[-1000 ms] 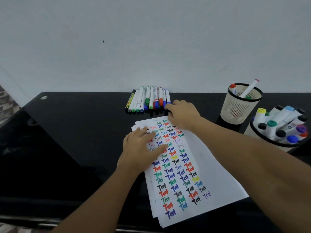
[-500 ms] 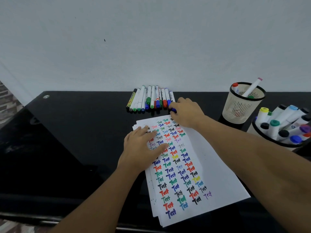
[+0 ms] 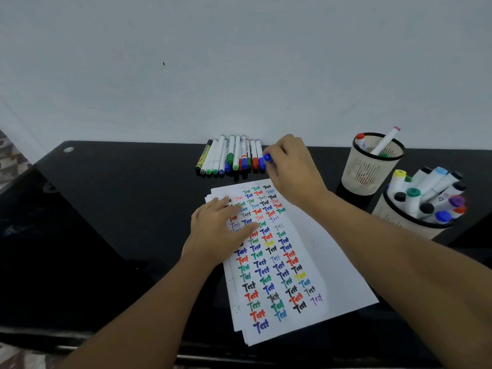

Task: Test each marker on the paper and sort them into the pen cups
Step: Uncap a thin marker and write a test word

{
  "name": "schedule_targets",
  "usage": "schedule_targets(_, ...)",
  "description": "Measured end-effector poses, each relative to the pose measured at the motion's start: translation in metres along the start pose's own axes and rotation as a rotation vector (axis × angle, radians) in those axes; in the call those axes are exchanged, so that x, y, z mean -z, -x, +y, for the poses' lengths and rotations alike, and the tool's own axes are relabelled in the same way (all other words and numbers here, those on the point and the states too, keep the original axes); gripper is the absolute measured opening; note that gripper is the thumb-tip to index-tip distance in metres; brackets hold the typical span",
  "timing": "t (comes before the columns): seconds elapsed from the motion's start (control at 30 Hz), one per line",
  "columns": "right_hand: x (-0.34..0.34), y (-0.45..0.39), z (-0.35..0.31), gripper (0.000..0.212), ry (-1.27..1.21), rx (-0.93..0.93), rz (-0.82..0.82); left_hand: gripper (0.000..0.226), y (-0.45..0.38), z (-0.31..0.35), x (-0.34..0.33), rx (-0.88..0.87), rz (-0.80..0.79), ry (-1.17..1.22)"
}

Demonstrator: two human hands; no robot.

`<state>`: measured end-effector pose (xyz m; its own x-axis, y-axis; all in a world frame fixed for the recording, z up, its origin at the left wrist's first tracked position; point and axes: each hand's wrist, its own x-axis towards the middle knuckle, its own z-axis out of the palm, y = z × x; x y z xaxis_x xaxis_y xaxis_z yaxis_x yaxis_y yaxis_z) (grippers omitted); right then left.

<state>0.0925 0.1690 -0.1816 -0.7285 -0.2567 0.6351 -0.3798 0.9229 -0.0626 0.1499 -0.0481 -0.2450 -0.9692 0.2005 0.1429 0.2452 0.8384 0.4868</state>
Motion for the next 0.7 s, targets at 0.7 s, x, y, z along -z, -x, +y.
schedule_targets(0.7, 0.028, 0.059, -0.023, 0.043, -0.067, -0.032, -0.753, 0.059, 0.005, 0.004, 0.002, -0.184, 0.134, -0.008)
